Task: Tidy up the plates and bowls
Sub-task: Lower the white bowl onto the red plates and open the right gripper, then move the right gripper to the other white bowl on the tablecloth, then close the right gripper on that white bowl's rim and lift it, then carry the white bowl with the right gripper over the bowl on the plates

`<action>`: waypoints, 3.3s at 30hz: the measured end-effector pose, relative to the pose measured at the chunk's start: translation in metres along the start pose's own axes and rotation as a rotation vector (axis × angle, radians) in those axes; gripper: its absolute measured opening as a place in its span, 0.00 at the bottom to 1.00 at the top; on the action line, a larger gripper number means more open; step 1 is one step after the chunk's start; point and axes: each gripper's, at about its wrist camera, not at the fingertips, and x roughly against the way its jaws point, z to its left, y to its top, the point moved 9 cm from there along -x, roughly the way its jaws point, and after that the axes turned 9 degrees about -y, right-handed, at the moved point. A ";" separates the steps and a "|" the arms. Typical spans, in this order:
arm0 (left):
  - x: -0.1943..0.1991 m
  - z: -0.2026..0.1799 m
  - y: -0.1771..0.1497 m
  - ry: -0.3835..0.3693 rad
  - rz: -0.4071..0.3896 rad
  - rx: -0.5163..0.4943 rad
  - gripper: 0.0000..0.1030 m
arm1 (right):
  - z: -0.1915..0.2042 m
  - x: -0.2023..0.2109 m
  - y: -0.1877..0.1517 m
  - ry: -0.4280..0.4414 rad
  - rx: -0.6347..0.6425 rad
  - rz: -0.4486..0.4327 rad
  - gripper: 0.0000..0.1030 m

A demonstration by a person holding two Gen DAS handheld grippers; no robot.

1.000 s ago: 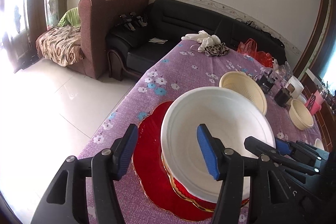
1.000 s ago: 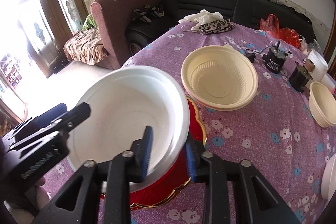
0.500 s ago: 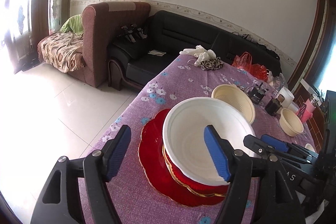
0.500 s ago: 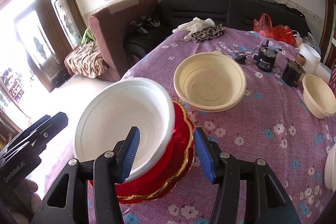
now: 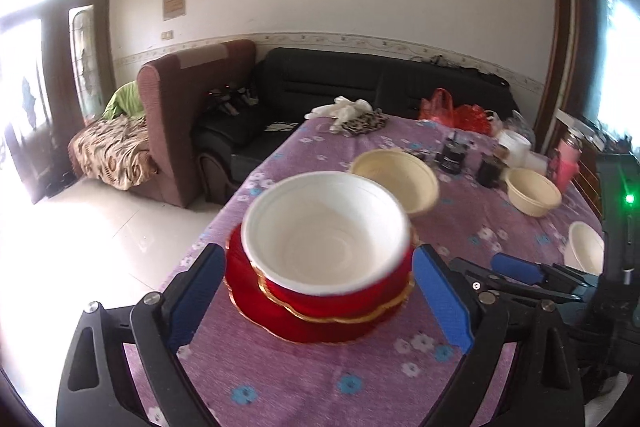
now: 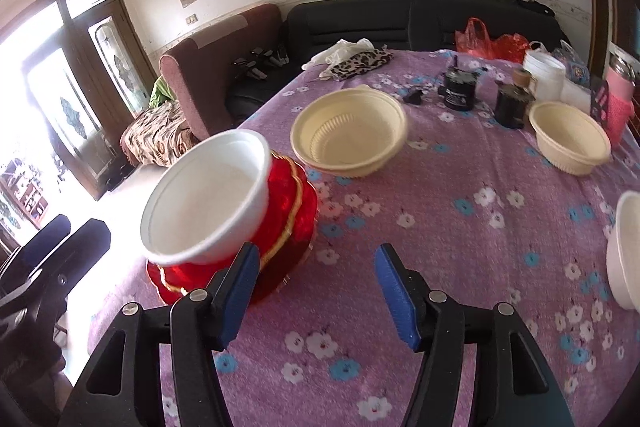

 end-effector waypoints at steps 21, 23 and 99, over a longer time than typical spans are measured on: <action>0.031 -0.123 -0.018 -0.002 -0.052 -0.256 0.91 | -0.139 0.060 -0.057 -0.069 -0.198 -0.037 0.68; 0.029 -0.132 -0.022 -0.007 -0.043 -0.274 0.91 | -0.148 0.061 -0.060 -0.073 -0.211 -0.037 0.68; -0.183 -0.279 -0.101 -0.377 0.506 -0.167 0.12 | -0.275 -0.008 -0.058 -0.129 -0.209 0.020 0.28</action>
